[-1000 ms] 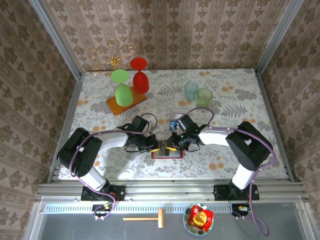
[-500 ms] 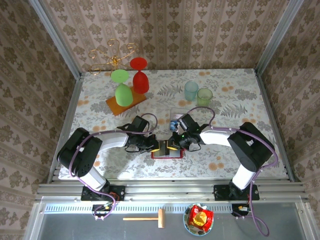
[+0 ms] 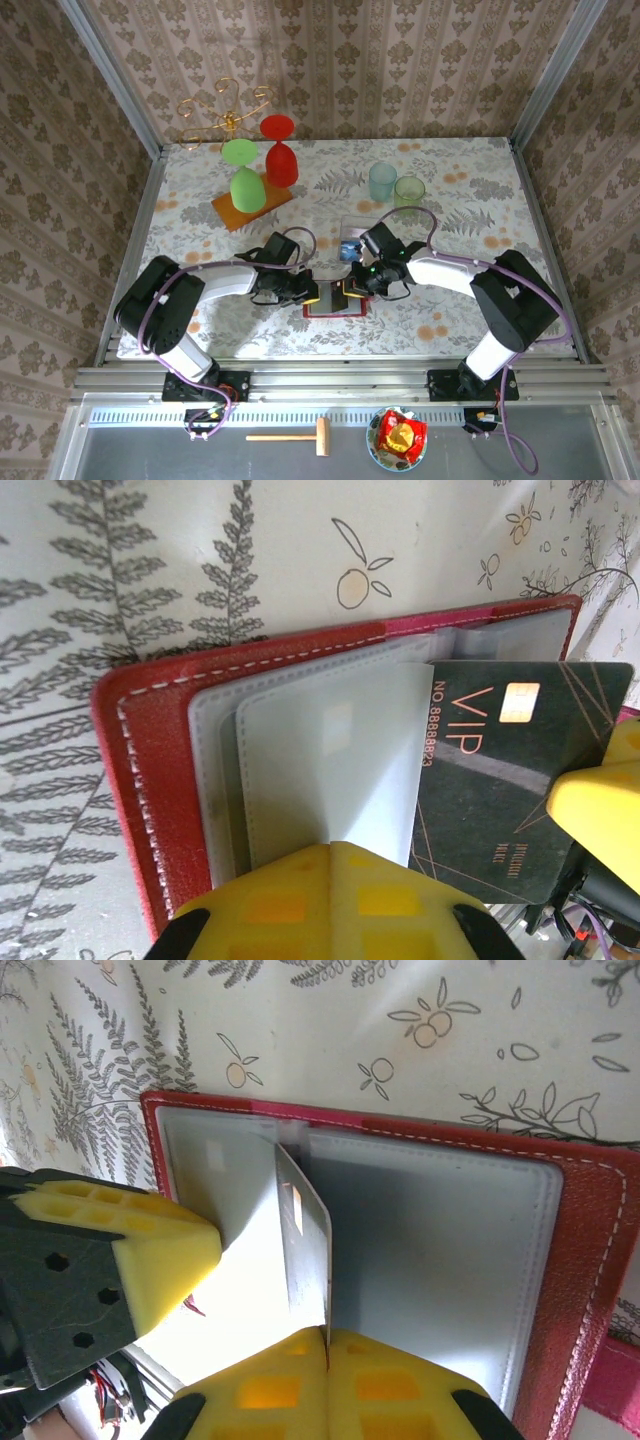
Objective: Take the credit cards out of the card holder
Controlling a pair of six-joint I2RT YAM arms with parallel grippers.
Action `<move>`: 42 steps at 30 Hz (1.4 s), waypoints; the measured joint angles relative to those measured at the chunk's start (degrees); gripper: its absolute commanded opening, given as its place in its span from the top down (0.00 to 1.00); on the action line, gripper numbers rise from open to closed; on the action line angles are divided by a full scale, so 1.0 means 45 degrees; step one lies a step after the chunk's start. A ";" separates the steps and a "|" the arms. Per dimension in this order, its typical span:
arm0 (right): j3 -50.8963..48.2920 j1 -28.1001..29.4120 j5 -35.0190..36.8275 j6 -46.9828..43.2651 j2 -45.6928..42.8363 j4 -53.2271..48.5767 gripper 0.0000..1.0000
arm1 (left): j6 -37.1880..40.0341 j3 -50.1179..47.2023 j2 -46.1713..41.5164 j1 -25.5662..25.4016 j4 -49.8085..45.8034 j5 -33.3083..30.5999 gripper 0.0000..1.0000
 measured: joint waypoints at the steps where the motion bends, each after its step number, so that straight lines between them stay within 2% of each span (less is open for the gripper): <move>1: 0.0058 0.0000 0.0044 -0.0049 -0.0019 -0.0112 0.94 | 0.0000 -0.0005 0.0000 0.0000 0.0005 0.0000 0.96; 17: 0.0908 0.0005 0.0505 -0.0831 -0.0034 -0.1642 0.95 | -0.0146 -0.0267 -0.0248 0.0000 0.0194 -0.0053 0.94; 21: 0.1015 0.0194 0.0578 -0.0865 -0.0029 -0.1729 0.93 | -0.0233 -0.0267 -0.0253 0.0000 0.0194 -0.0058 0.90; 27: 0.1117 0.0500 0.0806 -0.0816 -0.0010 -0.1909 0.86 | -0.0277 -0.0267 -0.0355 0.0000 0.0194 -0.0053 0.90; 42: 0.1141 0.0699 0.1156 -0.0389 -0.0019 -0.2045 0.87 | -0.0277 -0.0262 -0.0418 0.0000 0.0185 -0.0039 0.89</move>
